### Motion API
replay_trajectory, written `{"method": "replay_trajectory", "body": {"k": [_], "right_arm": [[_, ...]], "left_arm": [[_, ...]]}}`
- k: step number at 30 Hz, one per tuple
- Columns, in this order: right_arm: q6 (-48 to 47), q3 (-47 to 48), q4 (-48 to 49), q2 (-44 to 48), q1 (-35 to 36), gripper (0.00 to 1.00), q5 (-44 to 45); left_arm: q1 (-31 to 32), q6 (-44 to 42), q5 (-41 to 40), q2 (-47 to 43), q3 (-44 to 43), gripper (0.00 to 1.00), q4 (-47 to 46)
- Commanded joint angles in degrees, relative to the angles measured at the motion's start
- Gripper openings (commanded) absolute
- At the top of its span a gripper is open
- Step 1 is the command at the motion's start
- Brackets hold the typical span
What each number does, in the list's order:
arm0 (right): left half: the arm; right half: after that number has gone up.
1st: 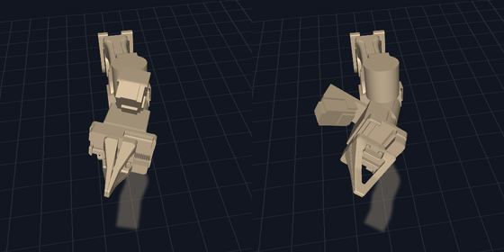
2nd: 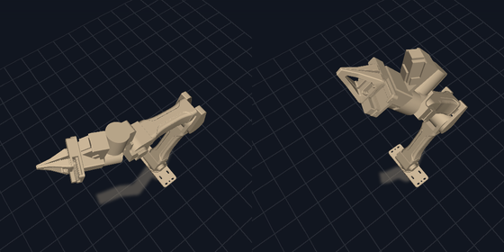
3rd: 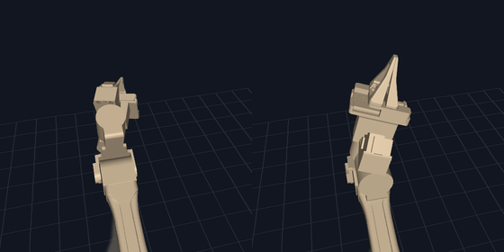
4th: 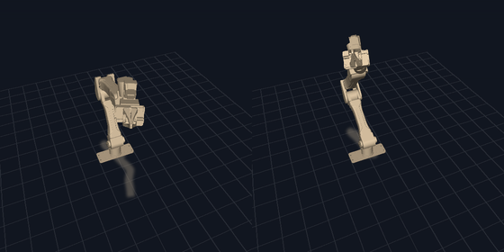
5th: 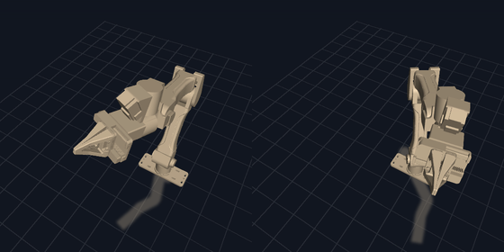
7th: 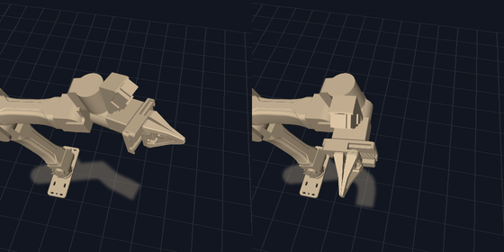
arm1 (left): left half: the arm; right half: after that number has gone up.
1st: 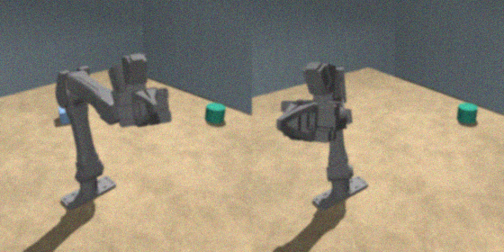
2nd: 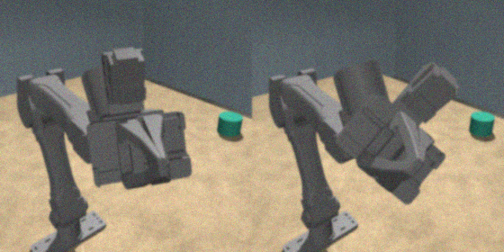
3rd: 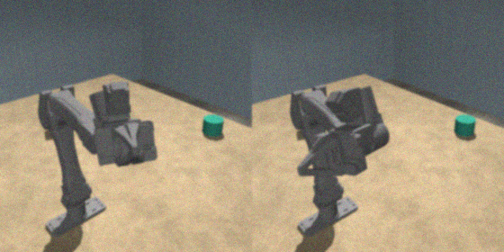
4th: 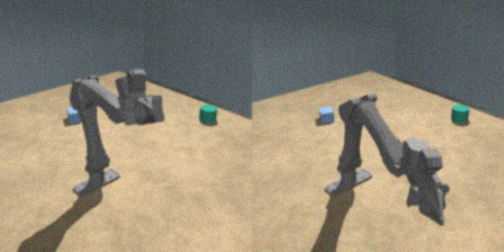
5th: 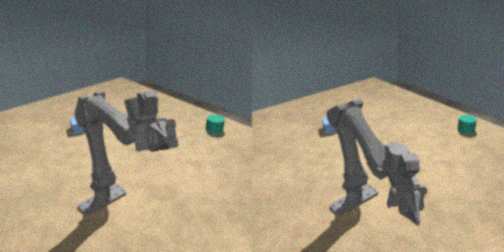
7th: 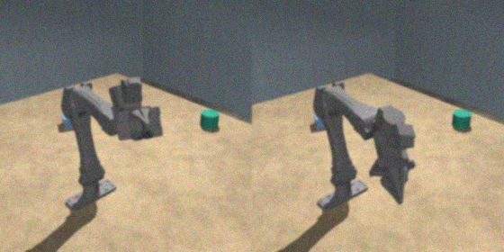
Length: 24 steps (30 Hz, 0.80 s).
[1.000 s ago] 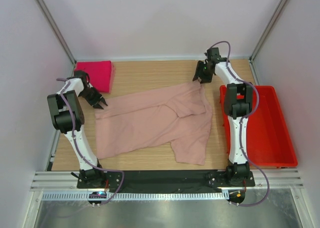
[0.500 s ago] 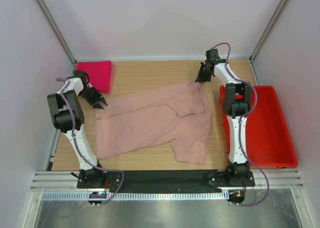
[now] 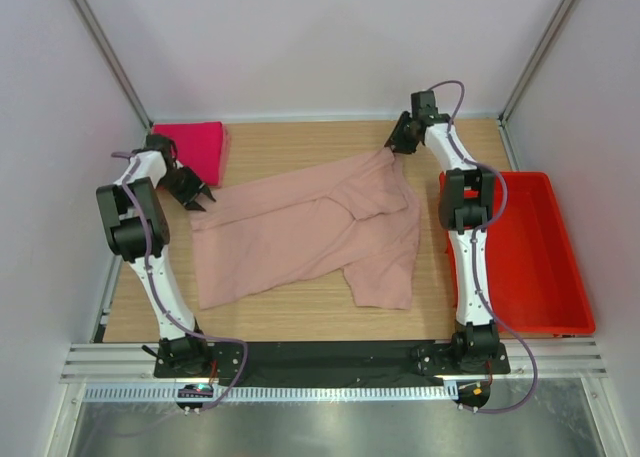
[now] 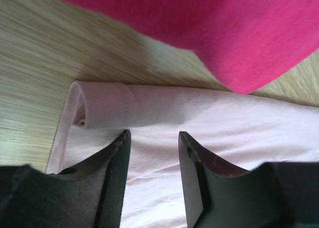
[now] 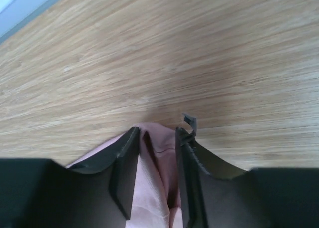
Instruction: Fold and stack the t-shirts
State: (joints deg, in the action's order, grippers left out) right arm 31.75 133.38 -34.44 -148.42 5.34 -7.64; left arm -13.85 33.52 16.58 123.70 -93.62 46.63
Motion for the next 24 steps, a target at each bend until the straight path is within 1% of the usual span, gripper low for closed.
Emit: {"method": "replay_trajectory", "body": {"k": [1, 3, 4, 6, 7, 8, 10, 11, 12, 13, 14, 15, 17, 18, 19, 20, 21, 22, 23, 24], "right_arm": [[0.5, 6.1, -4.1, 1.5, -0.8, 0.43, -2.5], [-0.3, 5.9, -7.4, 3.5, -0.7, 0.48, -1.7], [-1.5, 5.8, -8.7, 4.4, -0.7, 0.55, 0.1], [-2.6, 5.4, -13.0, 8.0, -0.6, 0.58, 1.8], [-3.3, 5.1, -14.5, 9.1, -0.7, 0.61, 4.0], [-3.4, 4.8, -16.0, 11.8, -0.4, 0.61, 5.3], [-4.0, 1.4, -18.7, 15.2, 0.0, 0.62, 7.4], [-4.6, -0.6, -19.1, 16.9, 1.0, 0.63, 10.1], [-4.8, -4.6, -19.4, 20.7, 1.5, 0.62, 10.9], [-5.0, -6.6, -19.5, 22.5, 2.2, 0.62, 11.6], [-4.9, -8.8, -19.7, 24.3, 2.8, 0.62, 12.2], [-4.9, -13.5, -19.7, 28.2, 4.2, 0.62, 12.6], [-4.9, -19.2, -19.5, 32.3, 5.8, 0.62, 12.9], [-5.4, -25.4, -18.5, 36.3, 7.9, 0.62, 12.4], [-5.6, -28.6, -18.0, 38.5, 9.1, 0.62, 12.0], [-5.8, -31.7, -17.5, 40.6, 10.6, 0.61, 11.7], [-6.5, -38.1, -16.0, 42.7, 11.9, 0.62, 11.3], [-6.5, -41.3, -15.1, 47.0, 14.8, 0.62, 10.6], [-6.5, -44.6, -14.2, 49.1, 16.1, 0.62, 10.1], [-6.8, -50.6, -12.0, 51.5, 18.5, 0.62, 9.4]], "left_arm": [[-0.7, -1.4, -4.8, -3.1, -0.7, 0.46, -2.9], [-0.7, -2.1, -5.2, -6.8, -0.2, 0.51, -1.2], [-0.7, -2.5, -5.4, -8.4, 0.0, 0.52, -0.8], [-0.7, -2.7, -5.5, -11.4, 2.1, 0.55, 0.1], [-0.7, -2.6, -5.6, -15.1, 3.1, 0.55, 0.1], [-0.7, -2.6, -5.9, -16.8, 5.7, 0.56, 0.2], [-0.7, -2.4, -6.1, -22.3, 8.4, 0.56, 0.3], [-0.7, -2.2, -5.9, -24.4, 9.8, 0.56, 0.4], [-0.7, -2.1, -5.8, -25.9, 12.3, 0.56, 0.4], [-0.7, -1.8, -5.4, -29.4, 13.8, 0.56, 0.5], [-0.7, -1.7, -5.0, -31.0, 15.2, 0.56, 0.7], [-0.4, -1.4, -4.3, -32.5, 18.1, 0.56, 0.8], [0.0, -0.5, -3.7, -36.8, 21.0, 0.54, 1.5], [0.7, 0.0, -3.4, -38.4, 22.8, 0.54, 1.7], [1.7, 0.8, -3.6, -39.8, 25.8, 0.53, 1.9], [2.4, 1.5, -4.2, -42.7, 27.8, 0.52, 2.2], [3.3, 2.3, -5.5, -44.0, 29.4, 0.51, 2.5], [4.4, 3.6, -8.1, -45.2, 33.3, 0.50, 2.9], [4.7, 7.0, -8.9, -46.7, 35.4, 0.47, 3.7], [4.8, 8.6, -9.0, -49.1, 37.7, 0.47, 3.5]]}}
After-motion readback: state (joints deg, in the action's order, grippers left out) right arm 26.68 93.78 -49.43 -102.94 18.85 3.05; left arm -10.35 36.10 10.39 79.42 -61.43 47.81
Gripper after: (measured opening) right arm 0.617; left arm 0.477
